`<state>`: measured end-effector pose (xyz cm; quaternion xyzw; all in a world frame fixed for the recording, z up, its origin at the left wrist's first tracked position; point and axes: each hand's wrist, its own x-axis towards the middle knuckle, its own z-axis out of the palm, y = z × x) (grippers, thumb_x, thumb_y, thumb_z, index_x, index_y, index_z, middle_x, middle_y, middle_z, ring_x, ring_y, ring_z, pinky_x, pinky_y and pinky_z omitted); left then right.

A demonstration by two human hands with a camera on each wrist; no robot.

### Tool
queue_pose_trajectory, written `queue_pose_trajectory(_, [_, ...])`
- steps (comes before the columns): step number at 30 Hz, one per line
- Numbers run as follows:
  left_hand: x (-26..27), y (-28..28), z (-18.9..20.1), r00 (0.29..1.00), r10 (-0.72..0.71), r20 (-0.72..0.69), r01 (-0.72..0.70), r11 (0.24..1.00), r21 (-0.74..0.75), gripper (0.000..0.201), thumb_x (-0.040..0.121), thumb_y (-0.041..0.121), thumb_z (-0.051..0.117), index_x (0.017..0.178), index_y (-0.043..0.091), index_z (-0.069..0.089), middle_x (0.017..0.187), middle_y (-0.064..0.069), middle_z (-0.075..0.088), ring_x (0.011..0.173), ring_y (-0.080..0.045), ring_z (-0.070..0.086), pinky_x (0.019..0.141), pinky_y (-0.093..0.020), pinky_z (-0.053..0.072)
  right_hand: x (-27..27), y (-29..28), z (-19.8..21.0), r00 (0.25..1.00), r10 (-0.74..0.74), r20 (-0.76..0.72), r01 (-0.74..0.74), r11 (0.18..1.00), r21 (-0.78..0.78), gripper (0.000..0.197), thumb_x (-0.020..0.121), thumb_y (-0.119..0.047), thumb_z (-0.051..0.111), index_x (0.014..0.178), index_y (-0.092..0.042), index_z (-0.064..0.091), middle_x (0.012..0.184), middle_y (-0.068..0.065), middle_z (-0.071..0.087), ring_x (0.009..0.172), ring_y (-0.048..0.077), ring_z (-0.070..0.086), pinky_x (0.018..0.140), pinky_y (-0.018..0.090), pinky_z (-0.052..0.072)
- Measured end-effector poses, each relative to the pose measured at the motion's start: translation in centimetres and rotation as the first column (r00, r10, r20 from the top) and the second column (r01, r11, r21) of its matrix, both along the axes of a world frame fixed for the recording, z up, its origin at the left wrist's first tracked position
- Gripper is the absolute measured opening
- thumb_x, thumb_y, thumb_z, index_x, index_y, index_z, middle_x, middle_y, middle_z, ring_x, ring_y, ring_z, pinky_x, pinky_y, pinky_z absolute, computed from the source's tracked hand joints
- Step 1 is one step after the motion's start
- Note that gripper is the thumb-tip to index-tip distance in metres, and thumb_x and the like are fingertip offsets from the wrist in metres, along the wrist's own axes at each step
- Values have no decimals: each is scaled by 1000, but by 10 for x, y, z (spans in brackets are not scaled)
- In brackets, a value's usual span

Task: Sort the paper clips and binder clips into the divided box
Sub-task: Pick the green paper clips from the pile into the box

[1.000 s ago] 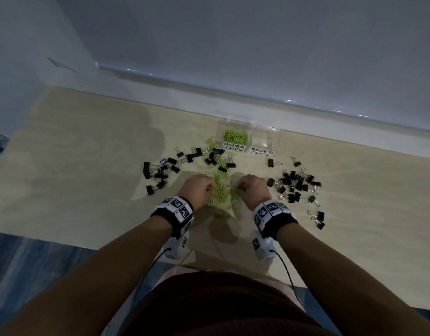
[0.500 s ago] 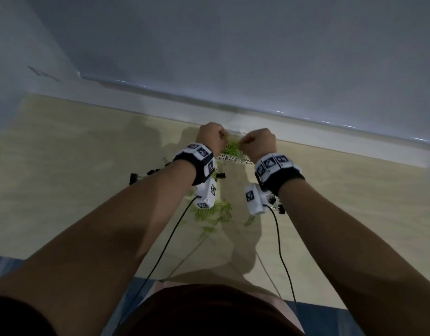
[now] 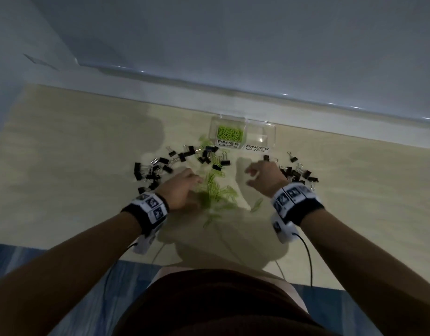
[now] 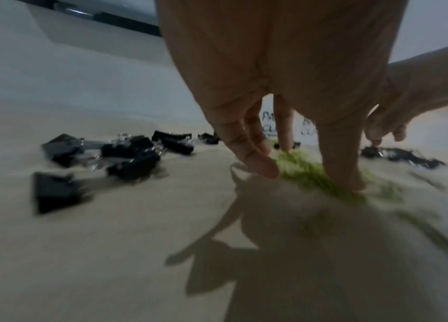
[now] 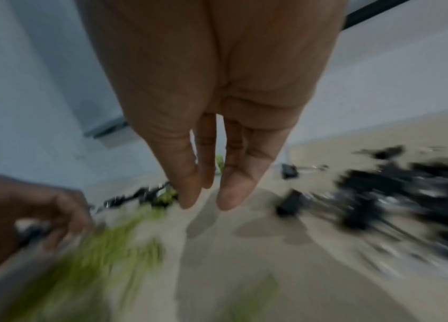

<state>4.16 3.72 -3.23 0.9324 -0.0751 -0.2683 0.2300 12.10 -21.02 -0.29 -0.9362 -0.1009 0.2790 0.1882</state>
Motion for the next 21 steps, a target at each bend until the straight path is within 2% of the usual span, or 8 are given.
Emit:
queue_pose_trajectory(3, [-21,3,-11,998,-62,2,62,997,36,101,67,47,79,145,19,22,139,-8,26,122,-24,38,101,-34,41,-36,-22,-8,989,103,-102,-114,987,-116,38,80,-13,66,115,-9,54,113,10,57,102,25,56,87,25,45])
queue_pose_trajectory(5, [-24,-2,-19,999,-51,15,50,998,39,111,62,51,81,146,17,16,141,-10,23,125,-25,33,105,-38,40,-52,-30,-17,986,108,-129,-126,982,-140,43,80,-15,64,120,-8,49,118,13,53,108,27,50,91,28,42])
queue_pose_trajectory(7, [-22,-12,-25,998,-33,57,28,997,76,102,68,35,81,145,17,17,140,-12,23,126,-27,34,105,-39,41,-61,-32,-26,992,27,-121,-41,993,-110,50,77,-21,70,123,-13,50,122,13,51,108,28,51,90,34,45])
queue_pose_trajectory(9, [-17,-22,-27,995,43,93,-51,995,80,90,74,18,76,144,16,19,139,-13,24,126,-29,38,104,-37,42,-64,-22,-32,998,6,-70,-10,998,-55,47,78,-19,69,121,-13,52,122,13,49,105,29,52,88,34,46])
queue_pose_trajectory(12, [-9,-31,-23,985,159,68,-159,987,-6,90,72,25,79,143,14,26,140,-13,29,125,-27,39,106,-37,39,-63,8,-32,999,51,2,-51,998,41,48,79,-11,66,125,-11,52,121,14,48,105,31,51,89,35,47])
queue_pose_trajectory(16, [-1,-34,-21,992,98,85,-97,995,-17,64,78,26,73,134,12,45,130,-8,43,117,-25,47,102,-34,41,-56,40,-36,995,103,8,-103,992,78,66,73,-11,72,133,-18,46,122,10,40,107,30,51,98,38,45])
queue_pose_trajectory(18, [1,-33,-20,991,77,114,-76,997,-11,47,82,22,69,124,12,54,125,-7,49,112,-25,51,97,-35,44,-52,50,-40,990,137,17,-138,988,64,59,73,-11,71,128,-17,51,120,11,41,108,32,50,96,40,45])
queue_pose_trajectory(21, [3,-31,-18,988,35,152,-36,999,2,30,87,17,60,116,9,59,118,-10,54,106,-28,54,90,-36,45,-46,56,-40,984,171,44,-173,983,53,40,75,-11,70,114,-12,59,112,10,46,101,32,53,87,35,46])
